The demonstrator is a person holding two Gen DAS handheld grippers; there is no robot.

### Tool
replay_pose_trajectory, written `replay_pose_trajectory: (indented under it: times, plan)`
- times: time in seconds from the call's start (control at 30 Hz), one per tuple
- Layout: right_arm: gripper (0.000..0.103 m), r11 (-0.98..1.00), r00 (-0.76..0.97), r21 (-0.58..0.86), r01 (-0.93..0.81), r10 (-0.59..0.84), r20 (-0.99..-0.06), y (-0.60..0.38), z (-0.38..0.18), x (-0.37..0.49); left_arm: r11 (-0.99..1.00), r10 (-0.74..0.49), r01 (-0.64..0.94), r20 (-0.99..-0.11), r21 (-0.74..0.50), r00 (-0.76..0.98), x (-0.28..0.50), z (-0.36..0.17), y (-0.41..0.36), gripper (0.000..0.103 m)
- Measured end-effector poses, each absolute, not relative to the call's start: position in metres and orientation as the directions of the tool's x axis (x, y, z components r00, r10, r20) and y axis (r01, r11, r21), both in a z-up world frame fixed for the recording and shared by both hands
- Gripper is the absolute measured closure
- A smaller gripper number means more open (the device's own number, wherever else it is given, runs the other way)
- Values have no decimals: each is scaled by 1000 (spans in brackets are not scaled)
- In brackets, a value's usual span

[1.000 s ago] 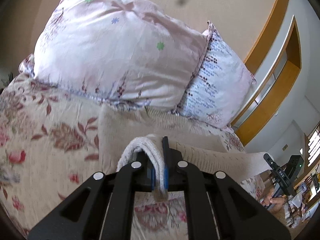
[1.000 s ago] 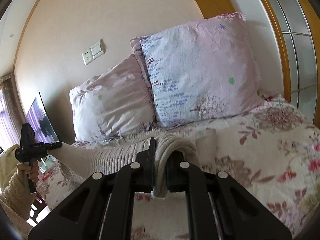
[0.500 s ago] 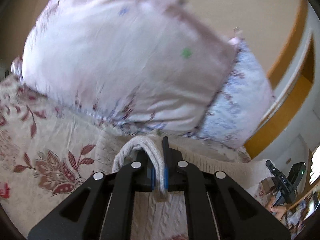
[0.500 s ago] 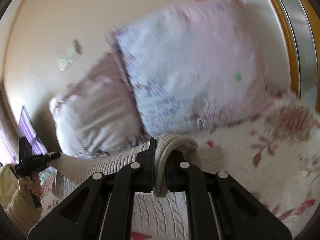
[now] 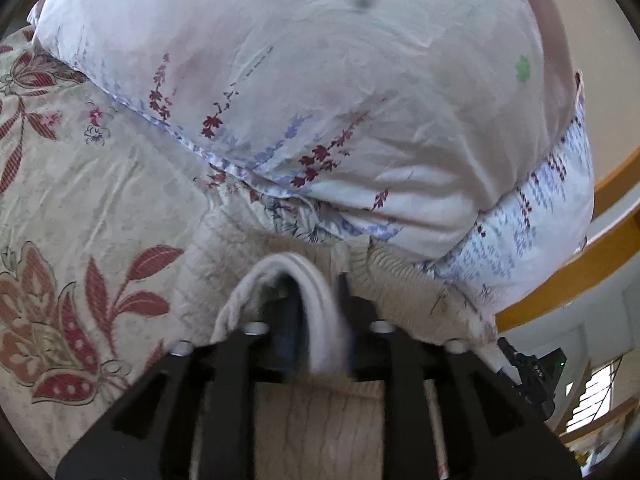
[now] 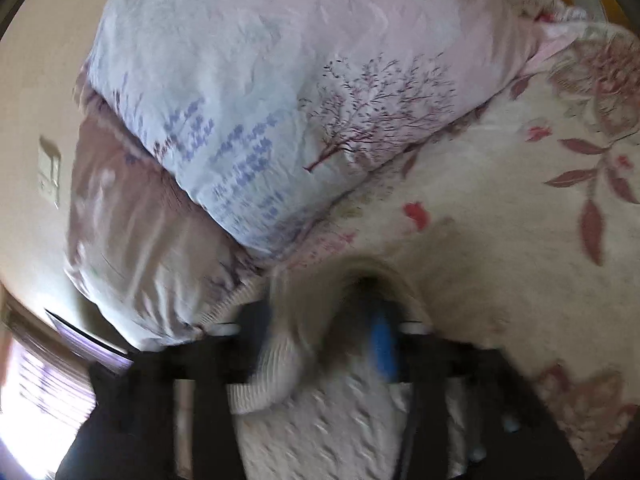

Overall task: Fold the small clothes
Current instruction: 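Lay the sleeve along the body and release with both grippers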

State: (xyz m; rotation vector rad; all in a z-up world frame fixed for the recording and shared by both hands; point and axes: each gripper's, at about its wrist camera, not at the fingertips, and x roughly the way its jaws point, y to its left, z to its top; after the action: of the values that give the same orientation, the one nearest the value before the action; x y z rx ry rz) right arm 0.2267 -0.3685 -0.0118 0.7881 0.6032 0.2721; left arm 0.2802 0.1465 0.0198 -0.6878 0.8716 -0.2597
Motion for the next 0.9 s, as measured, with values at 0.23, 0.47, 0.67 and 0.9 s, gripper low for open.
replay_pose_trajectory:
  times: [0.23, 0.47, 0.67, 0.9]
  plan:
    - [41, 738, 838, 674, -32, 387, -385, -368, 8, 206, 777, -434, -41, -582, -628, 687, 263, 44, 155, 45]
    - [54, 861, 834, 508, 27, 261, -486, -377, 3, 159, 865, -381, 21, -628, -501, 679, 223, 51, 159, 49]
    - [62, 904, 785, 427, 37, 238, -572, -373, -16, 141, 913, -330, 28, -697, -407, 637, 202, 37, 154, 57]
    - [84, 938, 760, 344, 35, 199, -619, -360, -28, 139, 926, -304, 3, -743, -377, 596, 195, 17, 155, 72]
